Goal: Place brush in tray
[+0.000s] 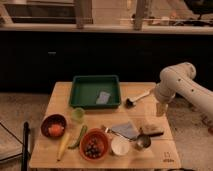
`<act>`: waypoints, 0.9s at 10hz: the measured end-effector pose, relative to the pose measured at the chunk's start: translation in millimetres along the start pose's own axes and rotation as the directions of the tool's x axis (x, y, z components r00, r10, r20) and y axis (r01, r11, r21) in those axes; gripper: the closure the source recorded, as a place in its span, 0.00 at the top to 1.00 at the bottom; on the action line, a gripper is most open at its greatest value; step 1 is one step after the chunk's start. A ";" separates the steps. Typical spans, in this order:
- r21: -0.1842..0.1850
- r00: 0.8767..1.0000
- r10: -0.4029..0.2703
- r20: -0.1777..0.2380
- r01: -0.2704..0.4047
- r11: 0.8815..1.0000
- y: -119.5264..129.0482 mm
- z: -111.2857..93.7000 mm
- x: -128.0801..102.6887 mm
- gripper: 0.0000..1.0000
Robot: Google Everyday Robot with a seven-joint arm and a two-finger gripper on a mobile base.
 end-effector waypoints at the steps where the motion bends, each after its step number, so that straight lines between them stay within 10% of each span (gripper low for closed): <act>1: 0.002 1.000 -0.004 0.003 0.004 1.000 -6.0 3.7 -0.2 0.80; 9: 0.014 0.999 -0.013 0.031 0.012 1.000 -30.2 23.9 11.4 0.80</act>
